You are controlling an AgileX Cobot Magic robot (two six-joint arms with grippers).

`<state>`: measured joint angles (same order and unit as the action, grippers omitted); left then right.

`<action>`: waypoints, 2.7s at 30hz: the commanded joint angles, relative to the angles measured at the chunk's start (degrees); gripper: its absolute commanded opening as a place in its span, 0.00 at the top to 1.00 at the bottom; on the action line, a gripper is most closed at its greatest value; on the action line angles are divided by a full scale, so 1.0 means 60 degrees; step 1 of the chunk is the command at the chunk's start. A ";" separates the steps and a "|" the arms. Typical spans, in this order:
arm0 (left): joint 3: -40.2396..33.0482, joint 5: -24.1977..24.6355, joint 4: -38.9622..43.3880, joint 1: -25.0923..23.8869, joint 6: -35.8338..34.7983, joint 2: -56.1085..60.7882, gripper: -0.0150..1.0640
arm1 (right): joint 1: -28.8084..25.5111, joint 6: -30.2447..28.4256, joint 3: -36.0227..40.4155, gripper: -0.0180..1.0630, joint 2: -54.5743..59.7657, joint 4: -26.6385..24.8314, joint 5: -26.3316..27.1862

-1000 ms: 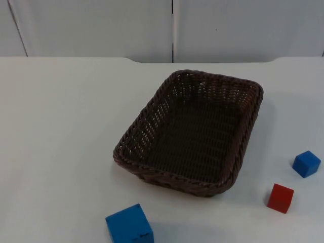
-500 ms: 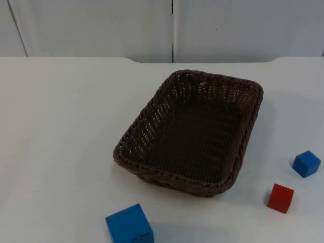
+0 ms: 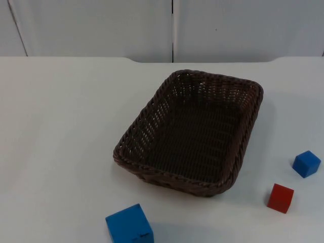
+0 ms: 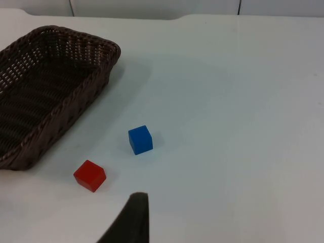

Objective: Pick up the basket with the left hand and place the largest block into the basket with the right hand.

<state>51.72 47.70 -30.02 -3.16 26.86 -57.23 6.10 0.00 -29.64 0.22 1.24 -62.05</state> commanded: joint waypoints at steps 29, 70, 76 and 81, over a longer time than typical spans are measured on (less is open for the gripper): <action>0.4154 0.0657 -0.0083 0.1904 0.0452 -0.5095 0.08 | -0.0040 0.0000 0.0009 0.01 -0.0036 0.0004 0.0035; 0.7281 0.0751 0.0701 0.3542 0.0479 -1.0818 0.08 | -0.0040 0.0000 0.0009 0.01 -0.0036 0.0004 0.0035; 0.8210 0.0883 0.0862 0.3797 0.0441 -1.1805 0.08 | -0.0040 0.0000 0.0009 0.01 -0.0036 0.0004 0.0035; 0.8619 0.1014 0.0862 0.3797 0.0441 -1.2337 0.08 | -0.0040 0.0000 0.0009 0.01 -0.0036 0.0004 0.0035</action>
<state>102.81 53.10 -25.22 19.28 29.51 -130.99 6.10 0.00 -29.64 0.22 1.24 -62.05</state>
